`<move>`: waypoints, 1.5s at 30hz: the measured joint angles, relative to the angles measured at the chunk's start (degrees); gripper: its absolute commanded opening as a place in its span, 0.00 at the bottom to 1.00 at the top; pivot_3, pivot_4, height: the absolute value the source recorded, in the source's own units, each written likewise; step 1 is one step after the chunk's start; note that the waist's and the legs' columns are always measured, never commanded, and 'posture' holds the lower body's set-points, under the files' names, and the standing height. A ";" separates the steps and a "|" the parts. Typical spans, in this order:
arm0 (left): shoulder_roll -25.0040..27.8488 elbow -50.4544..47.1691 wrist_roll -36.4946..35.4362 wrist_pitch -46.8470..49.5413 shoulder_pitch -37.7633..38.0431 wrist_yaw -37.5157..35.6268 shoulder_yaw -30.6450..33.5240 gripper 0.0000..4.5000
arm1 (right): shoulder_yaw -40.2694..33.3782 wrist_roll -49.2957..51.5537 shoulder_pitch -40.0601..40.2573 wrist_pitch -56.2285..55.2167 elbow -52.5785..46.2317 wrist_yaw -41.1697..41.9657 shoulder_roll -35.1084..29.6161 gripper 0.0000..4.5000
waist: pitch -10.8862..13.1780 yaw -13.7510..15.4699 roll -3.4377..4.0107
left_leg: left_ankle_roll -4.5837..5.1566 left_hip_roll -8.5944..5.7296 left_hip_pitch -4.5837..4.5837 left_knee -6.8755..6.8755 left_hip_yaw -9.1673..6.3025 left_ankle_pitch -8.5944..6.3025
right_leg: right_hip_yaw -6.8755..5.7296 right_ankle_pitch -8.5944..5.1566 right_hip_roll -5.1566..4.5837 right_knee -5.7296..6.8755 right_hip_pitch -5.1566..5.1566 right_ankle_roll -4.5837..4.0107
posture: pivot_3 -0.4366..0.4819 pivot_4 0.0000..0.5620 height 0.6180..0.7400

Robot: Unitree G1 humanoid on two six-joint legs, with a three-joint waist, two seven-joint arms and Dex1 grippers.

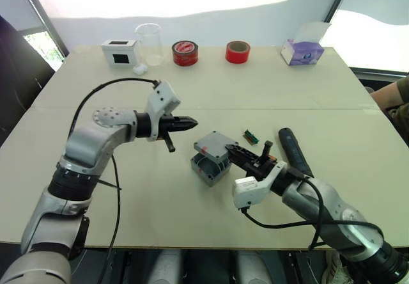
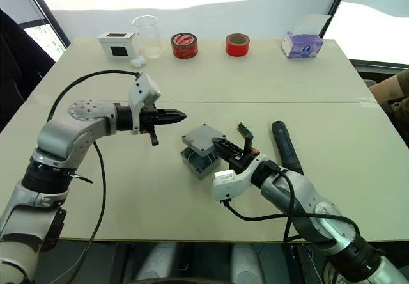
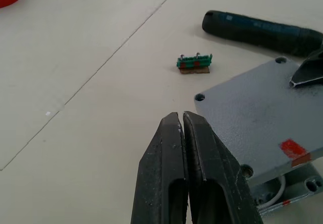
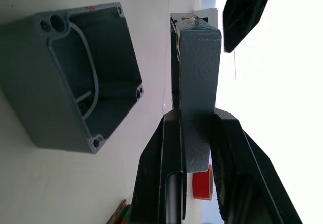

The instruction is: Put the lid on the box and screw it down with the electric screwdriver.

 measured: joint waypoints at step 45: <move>-2.63 1.07 15.82 -16.41 4.68 -6.68 -11.92 0.00 | -7.39 -1.18 9.24 -2.73 -3.33 13.25 5.98 0.82 | -0.14 1.06 -0.02 | 0.51 0.01 1.06 -0.01 -0.06 -0.32 | -0.06 -0.19 -0.01 -0.08 1.11 0.04 | 0.48 0.27 1.00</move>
